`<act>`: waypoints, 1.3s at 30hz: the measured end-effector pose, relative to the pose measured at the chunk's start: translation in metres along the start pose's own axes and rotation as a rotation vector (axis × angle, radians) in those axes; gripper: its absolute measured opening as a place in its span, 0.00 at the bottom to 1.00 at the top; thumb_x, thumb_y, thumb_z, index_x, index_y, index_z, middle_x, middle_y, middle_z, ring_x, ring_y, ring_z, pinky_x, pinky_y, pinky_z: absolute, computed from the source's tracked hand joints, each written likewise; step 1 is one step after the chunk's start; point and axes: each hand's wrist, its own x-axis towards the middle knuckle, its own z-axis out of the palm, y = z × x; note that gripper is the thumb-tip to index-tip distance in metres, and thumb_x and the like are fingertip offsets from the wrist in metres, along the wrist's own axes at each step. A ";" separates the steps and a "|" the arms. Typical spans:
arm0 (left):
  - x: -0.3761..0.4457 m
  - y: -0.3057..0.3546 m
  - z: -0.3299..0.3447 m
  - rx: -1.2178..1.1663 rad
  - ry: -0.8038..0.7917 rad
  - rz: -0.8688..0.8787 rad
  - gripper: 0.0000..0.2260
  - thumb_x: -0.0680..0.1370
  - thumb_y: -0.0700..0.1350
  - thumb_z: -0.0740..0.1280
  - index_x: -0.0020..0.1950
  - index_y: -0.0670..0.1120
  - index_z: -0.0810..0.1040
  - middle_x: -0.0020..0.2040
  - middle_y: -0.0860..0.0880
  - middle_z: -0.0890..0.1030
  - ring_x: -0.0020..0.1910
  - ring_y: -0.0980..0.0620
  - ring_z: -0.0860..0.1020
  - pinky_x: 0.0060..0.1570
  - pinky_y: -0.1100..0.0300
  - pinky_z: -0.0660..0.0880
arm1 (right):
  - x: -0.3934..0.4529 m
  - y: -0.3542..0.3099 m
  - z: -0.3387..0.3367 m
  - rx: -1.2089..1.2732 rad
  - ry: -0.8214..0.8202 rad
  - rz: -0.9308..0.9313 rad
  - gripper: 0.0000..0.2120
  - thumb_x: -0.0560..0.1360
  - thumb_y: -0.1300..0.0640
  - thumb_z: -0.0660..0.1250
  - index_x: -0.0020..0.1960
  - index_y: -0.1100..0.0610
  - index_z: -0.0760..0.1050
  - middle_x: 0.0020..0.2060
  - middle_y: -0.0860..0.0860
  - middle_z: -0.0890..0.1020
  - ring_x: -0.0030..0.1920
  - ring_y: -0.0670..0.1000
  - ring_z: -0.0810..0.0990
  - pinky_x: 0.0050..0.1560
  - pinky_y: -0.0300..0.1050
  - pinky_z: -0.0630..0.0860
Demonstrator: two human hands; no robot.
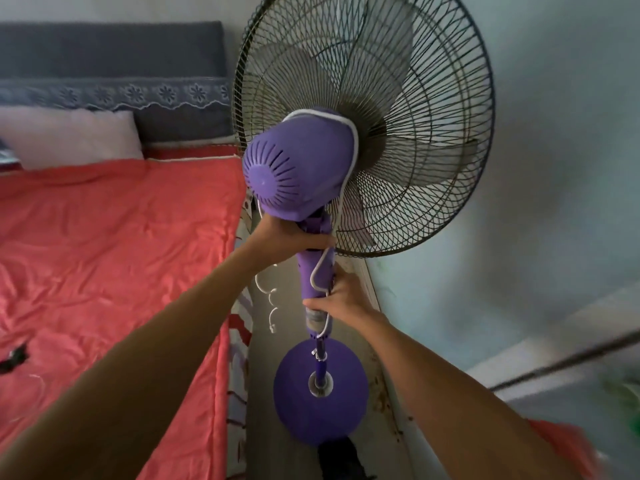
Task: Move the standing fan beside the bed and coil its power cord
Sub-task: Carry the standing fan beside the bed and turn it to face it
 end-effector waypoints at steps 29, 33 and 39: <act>0.577 -0.177 -0.146 0.006 0.150 -0.039 0.24 0.63 0.44 0.82 0.57 0.47 0.81 0.56 0.50 0.83 0.53 0.57 0.80 0.54 0.63 0.77 | 0.637 -0.098 -0.006 -0.007 -0.119 -0.064 0.26 0.56 0.53 0.83 0.51 0.53 0.78 0.40 0.43 0.85 0.38 0.38 0.82 0.39 0.31 0.78; 0.645 -0.207 -0.158 0.024 0.183 -0.047 0.23 0.63 0.44 0.82 0.56 0.45 0.81 0.55 0.47 0.83 0.54 0.54 0.80 0.56 0.62 0.77 | 0.719 -0.100 -0.002 0.000 -0.161 -0.073 0.27 0.55 0.51 0.82 0.51 0.52 0.78 0.40 0.42 0.84 0.40 0.39 0.83 0.40 0.33 0.78; 0.719 -0.250 -0.160 0.000 0.223 -0.128 0.19 0.63 0.42 0.82 0.42 0.60 0.78 0.40 0.69 0.81 0.39 0.71 0.78 0.41 0.74 0.76 | 0.818 -0.088 0.011 0.044 -0.213 -0.058 0.24 0.54 0.52 0.82 0.46 0.47 0.75 0.35 0.36 0.81 0.36 0.29 0.79 0.35 0.23 0.72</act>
